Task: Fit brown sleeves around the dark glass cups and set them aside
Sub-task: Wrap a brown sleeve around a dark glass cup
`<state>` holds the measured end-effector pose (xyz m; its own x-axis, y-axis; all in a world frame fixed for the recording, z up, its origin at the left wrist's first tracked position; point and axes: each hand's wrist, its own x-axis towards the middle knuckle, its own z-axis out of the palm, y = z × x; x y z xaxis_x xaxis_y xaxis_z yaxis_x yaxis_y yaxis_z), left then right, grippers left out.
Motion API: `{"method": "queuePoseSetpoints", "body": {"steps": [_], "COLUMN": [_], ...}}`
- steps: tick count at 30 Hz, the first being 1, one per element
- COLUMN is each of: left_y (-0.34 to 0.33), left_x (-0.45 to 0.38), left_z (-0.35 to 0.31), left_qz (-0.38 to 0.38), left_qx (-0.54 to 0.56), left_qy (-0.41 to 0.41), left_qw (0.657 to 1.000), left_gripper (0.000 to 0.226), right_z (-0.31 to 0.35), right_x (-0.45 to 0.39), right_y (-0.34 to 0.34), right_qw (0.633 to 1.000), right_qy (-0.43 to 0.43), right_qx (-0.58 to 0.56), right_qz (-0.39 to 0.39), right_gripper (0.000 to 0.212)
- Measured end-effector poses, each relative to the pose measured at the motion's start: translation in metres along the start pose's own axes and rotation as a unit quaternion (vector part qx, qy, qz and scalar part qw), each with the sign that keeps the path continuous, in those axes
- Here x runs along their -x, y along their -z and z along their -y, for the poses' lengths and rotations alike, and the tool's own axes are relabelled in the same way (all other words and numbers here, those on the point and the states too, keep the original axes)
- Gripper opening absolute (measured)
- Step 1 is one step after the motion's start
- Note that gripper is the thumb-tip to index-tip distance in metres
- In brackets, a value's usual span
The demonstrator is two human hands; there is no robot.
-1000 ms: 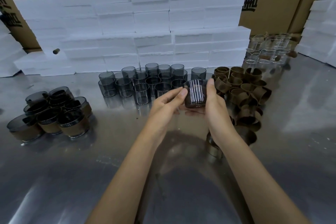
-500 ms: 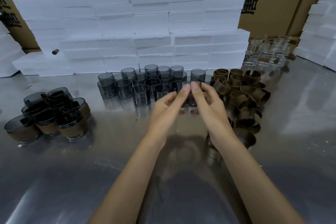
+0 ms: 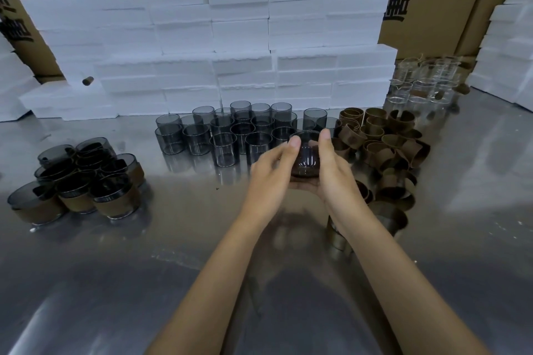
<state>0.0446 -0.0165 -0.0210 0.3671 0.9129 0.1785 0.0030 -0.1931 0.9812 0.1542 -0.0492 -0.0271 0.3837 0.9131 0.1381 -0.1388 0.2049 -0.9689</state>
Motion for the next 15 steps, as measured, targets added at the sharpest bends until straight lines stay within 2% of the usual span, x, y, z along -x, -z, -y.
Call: {"method": "queuePoseSetpoints", "body": {"steps": [4,8,11,12,15], "left_y": [0.004,0.008,0.011,0.010,0.006], "left_x": [-0.004,-0.006,-0.007,-0.006,-0.003], "left_z": [0.000,0.000,0.000,-0.001,-0.001], "left_qz": [-0.101,-0.103,-0.115,-0.113,-0.071], "left_qx": [0.003,0.018,0.037,0.049,0.050], "left_qy": [-0.037,-0.060,-0.055,-0.051,-0.022], "left_qw": [0.994,0.993,0.991,0.991,0.996], "left_gripper": [0.031,0.013,0.009,0.013,0.040], "right_z": [0.000,-0.001,0.000,0.001,0.001], "right_x": [-0.001,0.000,0.000,0.001,0.002], "right_y": [0.003,0.004,0.005,0.004,-0.001], "right_qw": [0.999,0.999,0.997,0.997,0.997], "right_qy": [0.001,0.010,0.023,0.018,0.008], "right_qx": [-0.010,0.014,0.041,0.045,0.056], "right_qz": [-0.034,-0.046,-0.053,-0.057,-0.058], "right_gripper": [0.036,0.032,0.028,0.033,0.068]}}
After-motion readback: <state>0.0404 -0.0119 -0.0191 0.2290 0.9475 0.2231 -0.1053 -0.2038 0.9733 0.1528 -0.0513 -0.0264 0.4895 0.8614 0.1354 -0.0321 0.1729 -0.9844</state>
